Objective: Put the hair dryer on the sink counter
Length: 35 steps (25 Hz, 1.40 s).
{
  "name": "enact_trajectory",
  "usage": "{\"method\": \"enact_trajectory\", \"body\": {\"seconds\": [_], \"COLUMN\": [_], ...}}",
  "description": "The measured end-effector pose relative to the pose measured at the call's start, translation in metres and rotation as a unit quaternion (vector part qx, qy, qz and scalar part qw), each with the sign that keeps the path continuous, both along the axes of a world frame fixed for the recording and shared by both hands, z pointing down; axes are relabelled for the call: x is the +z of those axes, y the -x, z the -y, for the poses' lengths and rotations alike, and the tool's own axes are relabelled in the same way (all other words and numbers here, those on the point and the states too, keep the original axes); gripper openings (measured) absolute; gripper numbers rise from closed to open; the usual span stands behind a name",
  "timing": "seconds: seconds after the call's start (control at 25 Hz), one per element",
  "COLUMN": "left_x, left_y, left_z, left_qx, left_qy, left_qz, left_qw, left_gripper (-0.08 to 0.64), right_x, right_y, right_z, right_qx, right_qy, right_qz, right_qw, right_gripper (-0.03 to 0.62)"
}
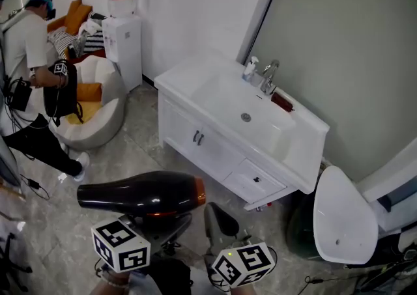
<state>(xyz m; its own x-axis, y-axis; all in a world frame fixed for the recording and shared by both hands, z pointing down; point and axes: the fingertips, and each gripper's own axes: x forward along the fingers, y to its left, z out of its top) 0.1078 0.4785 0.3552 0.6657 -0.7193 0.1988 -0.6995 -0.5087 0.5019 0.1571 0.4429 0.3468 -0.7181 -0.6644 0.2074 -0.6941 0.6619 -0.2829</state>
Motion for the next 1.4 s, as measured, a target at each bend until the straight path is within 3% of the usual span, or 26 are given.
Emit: {"method": "enact_trajectory", "body": {"seconds": [0.56,0.84,1.08,1.4], "left_x": [-0.002,-0.007,-0.008,-0.005], "left_y": [-0.031,-0.039,-0.040,-0.013], "left_z": [-0.008,-0.020,-0.024,-0.007], "left_qx": [-0.007,-0.016,-0.020,-0.023], "left_qy": [0.000,-0.005,-0.005,-0.011], "left_qz": [0.011,0.008,0.008,-0.001], "left_qw": [0.9999,0.9998,0.9997,0.9997], "left_gripper": [0.130,0.130,0.130,0.130], "right_x": [-0.003,-0.003,0.002,0.008], "right_y": [-0.029,-0.040,-0.044,-0.028], "right_z": [-0.011,-0.021,-0.021,-0.013], "right_qx": [-0.006,-0.016,-0.012,-0.001], "right_qy": [-0.006,0.020,0.003,0.010], "right_qz": [-0.007,0.036,-0.002,-0.010], "right_qw": [1.000,0.999,1.000,1.000], "right_gripper": [-0.002,-0.002,-0.002,-0.002]}}
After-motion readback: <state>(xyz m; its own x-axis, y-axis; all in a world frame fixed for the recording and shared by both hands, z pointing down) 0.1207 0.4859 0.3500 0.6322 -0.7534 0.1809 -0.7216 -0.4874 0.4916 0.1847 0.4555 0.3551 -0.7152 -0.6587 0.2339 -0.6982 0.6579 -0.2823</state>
